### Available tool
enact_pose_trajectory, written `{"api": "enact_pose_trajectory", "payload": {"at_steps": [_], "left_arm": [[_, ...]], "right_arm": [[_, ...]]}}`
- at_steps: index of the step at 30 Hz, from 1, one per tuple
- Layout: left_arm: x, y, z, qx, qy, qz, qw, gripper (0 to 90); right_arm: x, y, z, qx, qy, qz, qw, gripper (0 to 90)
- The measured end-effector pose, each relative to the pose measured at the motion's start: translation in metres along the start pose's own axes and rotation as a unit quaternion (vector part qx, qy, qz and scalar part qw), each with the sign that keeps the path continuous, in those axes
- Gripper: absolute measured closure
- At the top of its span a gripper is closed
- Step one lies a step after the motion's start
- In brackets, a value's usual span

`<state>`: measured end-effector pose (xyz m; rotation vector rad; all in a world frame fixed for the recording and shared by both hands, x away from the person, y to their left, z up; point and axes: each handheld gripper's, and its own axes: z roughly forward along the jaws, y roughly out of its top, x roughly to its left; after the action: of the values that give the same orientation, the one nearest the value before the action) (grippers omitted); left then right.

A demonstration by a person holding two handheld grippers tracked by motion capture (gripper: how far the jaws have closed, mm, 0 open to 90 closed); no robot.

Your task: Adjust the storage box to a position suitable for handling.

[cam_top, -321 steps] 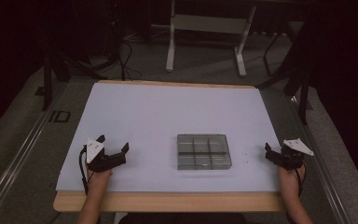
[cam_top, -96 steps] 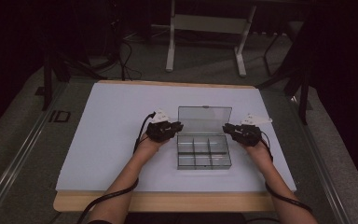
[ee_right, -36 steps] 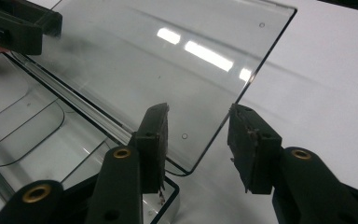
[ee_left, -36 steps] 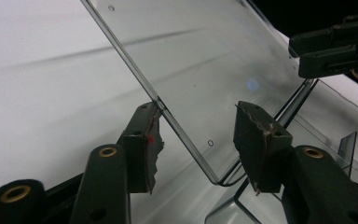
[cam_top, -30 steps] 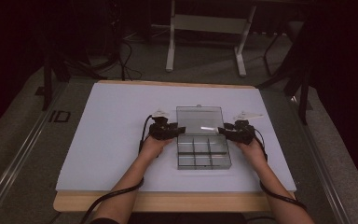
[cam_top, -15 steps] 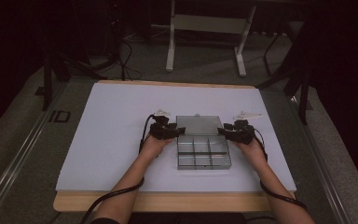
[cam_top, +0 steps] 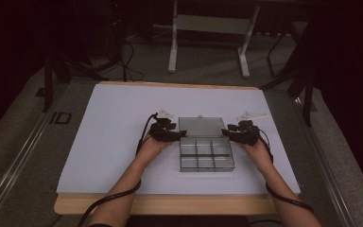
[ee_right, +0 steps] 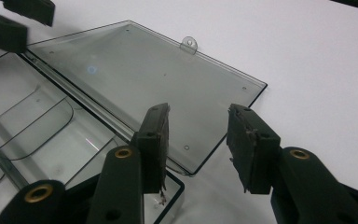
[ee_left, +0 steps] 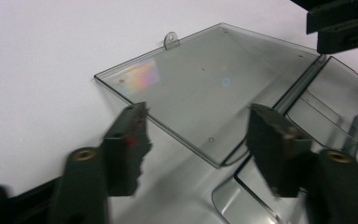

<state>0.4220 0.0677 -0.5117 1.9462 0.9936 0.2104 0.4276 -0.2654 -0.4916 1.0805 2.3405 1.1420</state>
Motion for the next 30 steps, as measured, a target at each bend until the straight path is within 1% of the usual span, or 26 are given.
{"api": "enact_pose_trajectory", "payload": {"at_steps": [1, 2, 3, 4, 6, 7, 9, 11, 12, 13, 14, 16, 18, 21, 22, 24, 25, 28, 30], "left_arm": [[0.000, -0.001, -0.001, 0.003, -0.005, 0.005, 1.0000, 27.6], [0.000, -0.001, -0.001, 0.003, -0.005, 0.005, 1.0000, 20.5], [0.000, -0.003, -0.004, 0.013, -0.008, 0.013, 0.9998, 20.5], [0.000, -0.004, -0.005, 0.012, -0.007, 0.017, 0.9998, 14.4], [0.001, -0.006, -0.009, 0.013, -0.003, 0.021, 0.9997, 12.1], [0.001, -0.008, -0.011, 0.010, -0.005, 0.023, 0.9997, 10.5], [0.001, -0.011, -0.016, 0.007, 0.002, 0.031, 0.9995, 9.5], [0.001, -0.015, -0.020, 0.010, 0.006, 0.035, 0.9993, 9.2], [0.001, -0.017, -0.021, 0.011, 0.007, 0.037, 0.9992, 9.2], [0.001, -0.019, -0.023, 0.013, 0.007, 0.040, 0.9991, 9.2], [0.001, -0.021, -0.025, 0.017, 0.007, 0.044, 0.9989, 9.2], [-0.001, -0.025, -0.029, 0.021, 0.004, 0.051, 0.9985, 9.2], [-0.002, -0.030, -0.033, 0.021, 0.002, 0.061, 0.9979, 9.2], [-0.002, -0.032, -0.035, 0.018, 0.001, 0.062, 0.9979, 9.2], [-0.003, -0.039, -0.041, 0.018, 0.002, 0.064, 0.9978, 9.2], [-0.003, -0.043, -0.044, 0.017, 0.001, 0.068, 0.9975, 9.2], [-0.003, -0.045, -0.046, 0.015, 0.003, 0.067, 0.9977, 9.2], [-0.002, -0.051, -0.050, 0.007, 0.001, 0.066, 0.9978, 9.2], [-0.002, -0.055, -0.052, 0.005, -0.003, 0.066, 0.9978, 9.2]], "right_arm": [[0.000, 0.000, -0.001, 0.001, 0.002, -0.001, 1.0000, 57.8], [0.000, 0.000, -0.001, 0.001, 0.002, -0.001, 1.0000, 57.8], [-0.001, 0.001, -0.002, 0.003, 0.004, -0.004, 1.0000, 56.5], [-0.001, 0.001, -0.004, 0.003, 0.006, -0.011, 0.9999, 54.5], [-0.001, 0.002, -0.007, 0.005, 0.008, -0.017, 0.9998, 52.1], [-0.001, 0.002, -0.008, 0.006, 0.010, -0.019, 0.9997, 50.9], [-0.001, 0.002, -0.012, 0.007, 0.011, -0.027, 0.9996, 49.2], [-0.002, 0.001, -0.015, 0.010, 0.018, -0.031, 0.9993, 46.4], [-0.003, 0.001, -0.016, 0.012, 0.017, -0.035, 0.9992, 45.8], [-0.003, 0.000, -0.018, 0.014, 0.019, -0.036, 0.9991, 44.2], [-0.004, 0.000, -0.019, 0.016, 0.028, -0.039, 0.9987, 43.0], [-0.006, -0.002, -0.022, 0.020, 0.025, -0.041, 0.9987, 42.9], [-0.009, -0.003, -0.025, 0.022, 0.028, -0.040, 0.9986, 42.9], [-0.010, -0.004, -0.028, 0.026, 0.030, -0.042, 0.9983, 42.8], [-0.010, -0.004, -0.028, 0.026, 0.030, -0.042, 0.9983, 43.0], [-0.011, -0.007, -0.035, 0.036, 0.035, -0.054, 0.9973, 43.5], [-0.011, -0.008, -0.036, 0.039, 0.036, -0.058, 0.9969, 43.8], [-0.011, -0.010, -0.041, 0.046, 0.042, -0.068, 0.9958, 45.0], [-0.011, -0.012, -0.044, 0.053, 0.048, -0.077, 0.9944, 47.1]]}}
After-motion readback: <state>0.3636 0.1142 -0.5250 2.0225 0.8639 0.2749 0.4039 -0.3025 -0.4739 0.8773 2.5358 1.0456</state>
